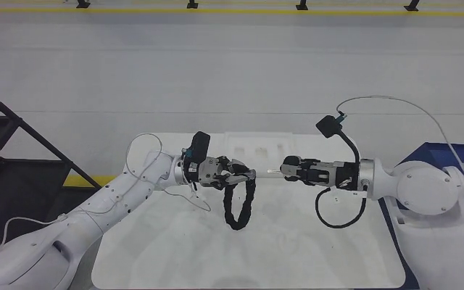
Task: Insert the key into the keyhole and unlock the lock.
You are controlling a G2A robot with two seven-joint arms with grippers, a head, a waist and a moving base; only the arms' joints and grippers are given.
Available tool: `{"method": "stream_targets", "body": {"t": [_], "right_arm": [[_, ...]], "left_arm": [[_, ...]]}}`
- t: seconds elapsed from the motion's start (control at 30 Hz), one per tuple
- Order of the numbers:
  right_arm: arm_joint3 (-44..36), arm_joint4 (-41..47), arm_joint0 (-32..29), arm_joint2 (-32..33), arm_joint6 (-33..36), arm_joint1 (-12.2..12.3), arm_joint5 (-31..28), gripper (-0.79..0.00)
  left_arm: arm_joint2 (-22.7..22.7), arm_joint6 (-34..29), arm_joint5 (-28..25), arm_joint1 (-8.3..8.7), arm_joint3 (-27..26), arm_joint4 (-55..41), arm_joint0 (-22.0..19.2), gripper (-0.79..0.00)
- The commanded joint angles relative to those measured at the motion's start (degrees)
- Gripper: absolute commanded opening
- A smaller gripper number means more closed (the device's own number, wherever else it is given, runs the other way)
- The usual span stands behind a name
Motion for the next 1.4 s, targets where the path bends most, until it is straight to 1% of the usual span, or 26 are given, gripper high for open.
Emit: {"method": "stream_targets", "body": {"t": [0.0,0.03,0.1,0.2,0.23,0.27,0.4,0.57,0.63,0.87,1.07,1.37], "right_arm": [[0.0,-0.4,-0.8,-0.2,-1.6,0.0,0.3,-0.785],[-0.2,-0.8,-1.1,-0.3,-1.9,0.1,0.7,-0.785],[-0.8,-1.6,-1.3,-0.3,-1.7,0.3,1.7,-0.785],[-2.1,-2.6,-1.1,-0.7,-0.7,0.5,3.0,-0.785],[-2.6,-2.9,-0.9,-0.9,-0.3,0.6,3.6,-0.785],[-3.1,-3.1,-0.8,-1.1,0.0,0.7,4.1,-0.785],[-5.7,-4.2,-0.1,-2.1,1.4,1.0,5.5,-0.785],[-9.0,-7.4,0.5,-3.5,2.1,1.4,7.7,-0.785],[-10.3,-8.8,0.5,-4.1,2.2,1.5,8.7,-0.785],[-13.8,-15.0,0.6,-6.4,0.9,1.9,11.1,-0.785],[-14.8,-18.6,0.9,-8.5,0.7,2.2,12.7,-0.785],[-15.1,-22.2,1.8,-10.7,1.4,2.5,11.4,-0.785]], "left_arm": [[-0.1,-0.2,0.4,0.00,0.0,-0.1,0.2,-0.785],[-0.4,-1.2,1.6,-0.01,-0.2,-0.9,0.9,-0.785],[-1.2,-2.9,2.0,0.04,-0.8,-2.2,1.9,-0.785],[-2.7,-3.5,2.9,0.01,-1.6,-2.0,2.6,-0.785],[-3.5,-1.0,4.4,-0.08,-2.7,-1.3,3.0,-0.785],[-4.0,2.2,4.6,-0.18,-3.1,-0.3,3.9,-0.785],[-4.8,9.1,9.1,-0.62,-2.1,8.7,4.6,-0.785],[-3.4,15.8,15.8,-1.22,-1.0,18.0,4.4,-0.785],[-2.5,17.6,17.6,-1.43,-0.3,19.7,4.2,-0.785],[0.9,19.7,19.7,-2.15,1.4,21.1,2.6,-0.785],[3.3,20.3,20.3,-2.66,2.8,18.7,1.6,-0.785],[6.6,20.1,20.1,-2.78,3.2,14.8,0.2,-0.785]]}}
